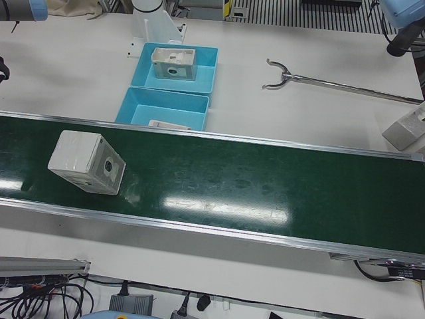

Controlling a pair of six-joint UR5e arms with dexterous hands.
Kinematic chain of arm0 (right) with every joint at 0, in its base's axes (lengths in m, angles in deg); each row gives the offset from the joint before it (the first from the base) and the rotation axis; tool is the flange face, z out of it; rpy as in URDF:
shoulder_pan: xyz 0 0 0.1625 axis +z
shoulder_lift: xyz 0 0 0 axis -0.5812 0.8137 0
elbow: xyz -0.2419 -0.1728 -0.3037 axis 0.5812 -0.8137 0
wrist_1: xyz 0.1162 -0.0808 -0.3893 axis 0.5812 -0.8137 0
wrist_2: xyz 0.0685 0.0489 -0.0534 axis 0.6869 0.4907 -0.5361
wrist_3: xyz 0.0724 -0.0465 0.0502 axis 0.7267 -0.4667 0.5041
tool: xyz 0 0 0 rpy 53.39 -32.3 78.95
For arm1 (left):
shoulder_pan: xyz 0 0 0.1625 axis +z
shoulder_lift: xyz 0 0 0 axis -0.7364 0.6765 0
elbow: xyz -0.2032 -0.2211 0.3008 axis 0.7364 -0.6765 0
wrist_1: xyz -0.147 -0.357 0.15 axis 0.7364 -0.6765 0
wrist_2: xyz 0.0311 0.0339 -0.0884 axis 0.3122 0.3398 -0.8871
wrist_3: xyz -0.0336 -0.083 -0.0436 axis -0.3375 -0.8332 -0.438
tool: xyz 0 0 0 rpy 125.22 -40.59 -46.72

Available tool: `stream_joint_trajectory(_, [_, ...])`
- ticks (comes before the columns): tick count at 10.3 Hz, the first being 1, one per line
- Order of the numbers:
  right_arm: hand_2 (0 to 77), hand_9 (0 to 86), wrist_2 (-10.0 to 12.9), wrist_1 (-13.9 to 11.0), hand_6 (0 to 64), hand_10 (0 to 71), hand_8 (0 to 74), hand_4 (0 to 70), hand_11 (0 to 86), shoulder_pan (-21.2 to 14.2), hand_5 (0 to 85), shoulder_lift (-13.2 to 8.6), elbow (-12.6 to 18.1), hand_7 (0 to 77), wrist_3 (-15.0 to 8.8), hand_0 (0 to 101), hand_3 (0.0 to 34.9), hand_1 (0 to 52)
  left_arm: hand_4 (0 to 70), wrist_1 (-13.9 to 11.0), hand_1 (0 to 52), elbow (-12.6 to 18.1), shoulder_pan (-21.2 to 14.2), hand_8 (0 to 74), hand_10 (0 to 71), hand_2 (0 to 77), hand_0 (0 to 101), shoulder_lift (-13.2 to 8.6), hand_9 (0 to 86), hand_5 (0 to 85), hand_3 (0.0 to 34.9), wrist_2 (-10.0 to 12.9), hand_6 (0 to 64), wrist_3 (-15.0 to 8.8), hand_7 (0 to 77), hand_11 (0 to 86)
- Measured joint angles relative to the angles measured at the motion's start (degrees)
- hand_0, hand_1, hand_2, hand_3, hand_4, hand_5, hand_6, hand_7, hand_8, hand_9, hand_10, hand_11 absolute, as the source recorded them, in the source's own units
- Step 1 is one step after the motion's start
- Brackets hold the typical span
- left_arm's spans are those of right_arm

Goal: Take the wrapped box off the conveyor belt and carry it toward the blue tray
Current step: 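Reach the right hand toward the wrapped white box on the belt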

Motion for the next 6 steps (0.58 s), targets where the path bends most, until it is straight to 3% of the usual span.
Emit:
stream_joint_trajectory(1, [2.2,1.6,1.3,2.3,0.0,0.0,4.9,0.0,1.1,-1.0,0.5,-0.9,-2.0,0.0,0.1,40,9.5,7.6,0.0,0.0,0.0,0.0,0.0,0.0,0.5,0.5,0,0.0,0.0,1.1,0.0,0.0,0.0,0.0,0.0,0.0])
stream_joint_trajectory(2, [1.6,1.6,1.9,4.1,0.0,0.0,4.9,0.0,1.1,-1.5,0.5,-1.8,-3.5,0.0,0.0,39,0.2,4.9,0.0,0.0,0.0,0.0,0.0,0.0,0.0,0.5,0,0.0,0.0,1.1,0.0,0.0,0.0,0.0,0.0,0.0])
stream_joint_trajectory(5, [1.6,3.8,2.5,6.1,0.0,0.0,2.7,0.0,1.1,-1.9,0.5,-5.9,-8.3,0.0,0.0,38,0.0,6.5,0.0,0.0,0.0,0.0,0.0,0.0,0.0,0.5,0,0.0,0.0,1.1,0.0,0.0,0.0,0.0,0.0,0.0])
stream_joint_trajectory(6, [6.5,3.3,2.6,6.4,0.0,0.0,2.2,0.0,1.1,-1.9,0.5,-6.7,-9.3,0.0,-0.1,40,0.0,8.7,0.0,0.0,0.0,0.0,0.0,0.0,0.0,0.5,0,0.0,0.0,1.1,0.0,0.0,0.0,0.0,0.0,0.0])
